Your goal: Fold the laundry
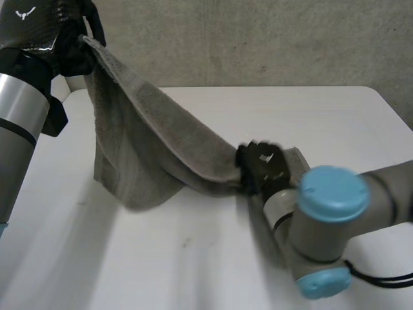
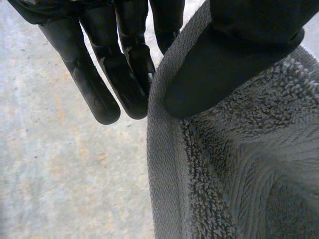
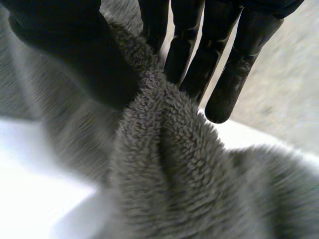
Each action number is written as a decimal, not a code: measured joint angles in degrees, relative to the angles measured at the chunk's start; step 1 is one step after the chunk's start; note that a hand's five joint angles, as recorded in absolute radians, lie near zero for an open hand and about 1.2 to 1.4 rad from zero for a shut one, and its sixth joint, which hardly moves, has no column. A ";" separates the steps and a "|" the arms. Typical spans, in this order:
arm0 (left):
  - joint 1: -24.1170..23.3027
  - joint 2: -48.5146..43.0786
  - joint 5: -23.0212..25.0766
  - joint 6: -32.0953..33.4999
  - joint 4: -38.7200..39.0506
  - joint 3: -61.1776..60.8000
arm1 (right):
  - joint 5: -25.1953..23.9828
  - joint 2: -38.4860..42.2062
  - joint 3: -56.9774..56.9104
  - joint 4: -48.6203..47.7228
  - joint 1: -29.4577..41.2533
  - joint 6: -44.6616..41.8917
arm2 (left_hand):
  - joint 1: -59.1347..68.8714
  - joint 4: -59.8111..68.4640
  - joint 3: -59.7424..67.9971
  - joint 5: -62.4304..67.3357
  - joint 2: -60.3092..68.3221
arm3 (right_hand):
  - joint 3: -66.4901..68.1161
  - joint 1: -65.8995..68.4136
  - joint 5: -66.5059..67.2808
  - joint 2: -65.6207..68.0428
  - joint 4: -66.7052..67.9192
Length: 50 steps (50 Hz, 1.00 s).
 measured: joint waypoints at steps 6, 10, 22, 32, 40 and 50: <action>3.70 -0.35 0.37 0.15 -0.07 -1.17 | -7.14 -11.56 0.77 5.84 -6.33 -4.66 | 0.00 0.00 0.00 0.00 0.00 | 0.49 0.00 0.25 0.00 0.00; 5.30 -0.74 0.70 0.44 -0.14 -2.99 | -15.32 -17.42 -1.30 16.28 -11.45 -9.04 | 0.00 0.00 0.00 0.00 0.00 | 0.64 0.00 0.60 0.00 0.00; 3.32 -7.45 3.45 2.11 -0.44 -14.06 | -30.49 -17.09 -10.87 56.39 -19.21 -28.83 | -0.04 0.00 0.00 0.02 0.00 | 0.70 0.00 0.87 0.00 0.04; 1.56 -19.56 5.41 12.81 0.09 -11.43 | -23.96 -5.30 -16.65 59.62 -18.55 -41.49 | -0.04 0.00 0.01 0.02 0.01 | 0.70 0.00 0.92 0.00 0.05; 1.57 -25.61 5.24 17.14 3.36 10.58 | -13.25 -0.76 -33.85 41.30 -16.68 -41.28 | -0.04 0.00 0.05 0.02 0.02 | 0.73 0.04 0.98 0.01 0.27; 1.69 -26.92 4.42 14.22 14.19 36.77 | -13.57 -6.38 -40.42 5.30 -16.07 -40.29 | -0.04 0.00 0.05 0.23 0.02 | 0.74 1.52 1.34 0.01 0.27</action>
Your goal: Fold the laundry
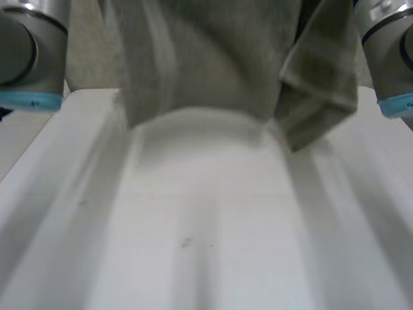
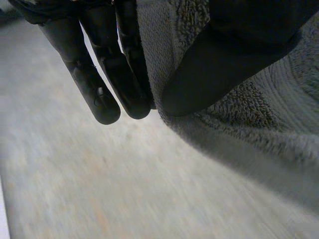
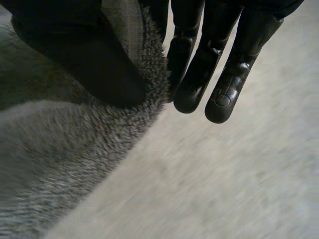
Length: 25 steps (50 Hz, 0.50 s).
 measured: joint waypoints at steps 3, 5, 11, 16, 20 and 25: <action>0.45 0.59 -0.04 -2.16 1.06 -1.02 | -2.63 -1.02 2.14 -0.30 -0.07 0.22 | 0.00 0.00 0.00 0.00 0.00 | 0.00 0.00 0.06 0.00 0.00; 0.89 1.17 0.07 -3.61 1.10 -4.46 | -5.19 -0.93 3.65 3.69 -0.24 0.33 | 0.00 0.00 0.00 0.00 0.00 | 0.00 0.00 0.10 0.00 0.00; 2.31 2.71 0.73 -5.55 1.48 -20.11 | -12.74 2.08 5.91 24.72 -0.77 -0.11 | 0.00 0.00 0.00 0.00 0.00 | 0.00 0.00 0.12 0.00 0.00; 3.15 3.07 1.04 -5.63 3.52 -30.37 | -15.74 5.16 6.38 39.77 -1.05 -1.28 | 0.00 0.00 0.00 0.00 0.00 | 0.01 0.01 0.11 0.00 0.01; 4.66 2.91 2.08 -5.30 8.10 -40.07 | -16.68 8.75 6.83 49.92 -1.91 -3.29 | 0.00 0.00 0.00 0.00 0.00 | 0.01 0.00 0.13 0.00 0.02; 5.77 2.70 4.02 -5.09 11.44 -44.86 | -16.54 11.61 7.78 52.00 -2.52 -4.43 | 0.00 0.00 0.00 0.00 0.00 | 0.01 0.00 0.14 0.01 0.02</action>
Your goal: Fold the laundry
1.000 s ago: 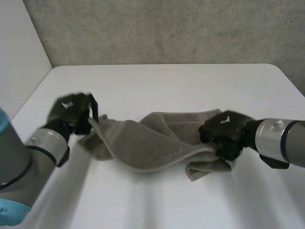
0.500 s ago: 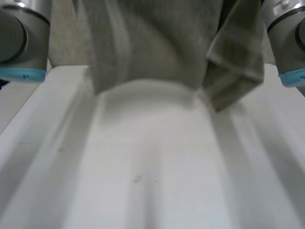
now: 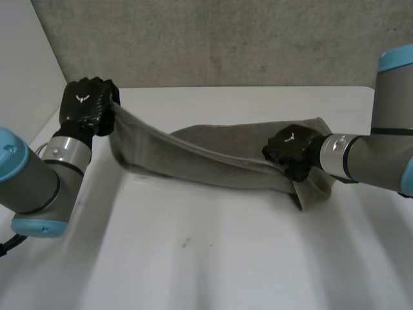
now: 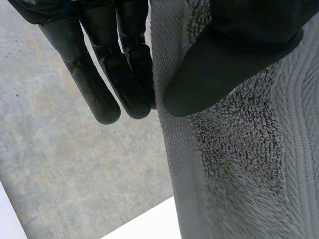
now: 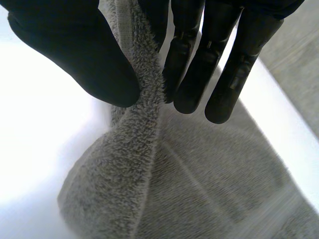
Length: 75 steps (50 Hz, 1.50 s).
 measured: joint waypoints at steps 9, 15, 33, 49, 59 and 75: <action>0.28 3.07 1.80 -0.17 1.06 -3.38 | 1.37 1.02 4.55 -6.33 -0.30 9.45 | 0.00 0.00 0.00 0.00 0.00 | -55.15 -43.36 -52.63 -53.83 -54.68; -0.37 6.97 1.66 -0.26 0.81 -4.53 | 1.80 -7.47 17.68 -17.69 -2.82 24.83 | 0.00 0.00 0.00 0.00 0.00 | -55.85 -43.43 -53.18 -54.13 -54.91; -0.75 9.23 1.17 -0.65 0.59 -4.80 | 2.89 -20.42 51.03 -41.03 -7.13 39.17 | 0.00 0.00 0.00 0.00 0.00 | -55.85 -43.43 -53.24 -54.13 -54.91; -1.56 10.64 1.08 -0.80 0.15 -5.12 | 12.26 -8.38 46.93 -56.11 -6.34 40.17 | 0.00 0.00 0.00 0.00 0.00 | -43.51 -34.35 -43.89 -43.21 -43.83; -1.10 11.63 0.94 -0.76 -0.18 -5.78 | 20.23 -9.60 45.56 -59.26 -8.30 40.14 | 0.00 0.00 0.00 0.00 0.00 | -25.36 -18.66 -27.94 -24.15 -25.71; -1.64 16.55 1.00 -0.68 -9.12 -5.82 | 5.46 -19.76 39.24 -40.61 -13.79 35.15 | 0.00 0.00 0.00 0.00 0.00 | -0.19 1.07 -1.77 0.22 -0.16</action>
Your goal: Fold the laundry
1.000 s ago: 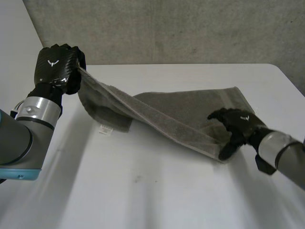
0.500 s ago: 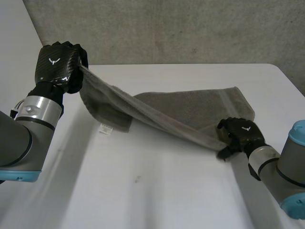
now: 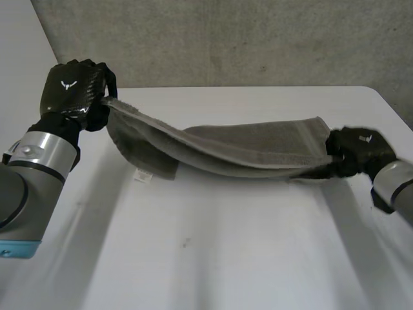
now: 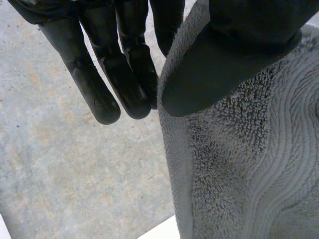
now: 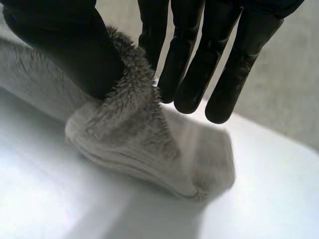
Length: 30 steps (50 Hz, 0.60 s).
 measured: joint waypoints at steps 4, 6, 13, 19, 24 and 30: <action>0.06 3.10 0.12 0.20 -4.48 0.26 | -2.73 -6.54 -5.77 12.29 -0.27 -6.97 | 0.00 0.00 0.00 0.00 0.00 | 0.08 0.00 0.03 0.00 0.00; 0.11 3.78 0.15 0.26 -5.56 0.35 | -3.14 -7.57 -7.21 15.33 -0.47 -9.11 | 0.00 0.00 0.00 0.00 0.00 | 0.08 0.00 0.03 0.00 0.00; 0.91 8.61 0.48 1.31 -17.69 1.27 | -4.25 -10.20 -17.15 40.79 -3.09 -30.59 | 0.00 0.00 0.00 0.04 0.00 | 0.13 0.00 0.31 0.00 0.08; 1.22 8.32 0.66 7.86 -28.04 0.95 | -2.88 -4.59 -17.86 51.32 -3.30 -42.37 | 0.00 0.00 0.00 0.04 0.00 | 0.17 0.00 0.36 0.00 0.13; 1.26 3.59 0.71 13.91 -30.17 0.07 | 1.19 0.74 -15.48 50.58 -1.81 -44.67 | 0.00 0.00 0.00 0.04 0.00 | 0.17 0.00 0.37 0.00 0.13; 0.87 -6.42 0.61 17.32 -28.58 2.57 | 8.54 6.73 -16.01 44.72 1.92 -46.26 | 0.00 0.00 0.00 0.04 0.00 | 0.18 0.00 0.39 0.00 0.13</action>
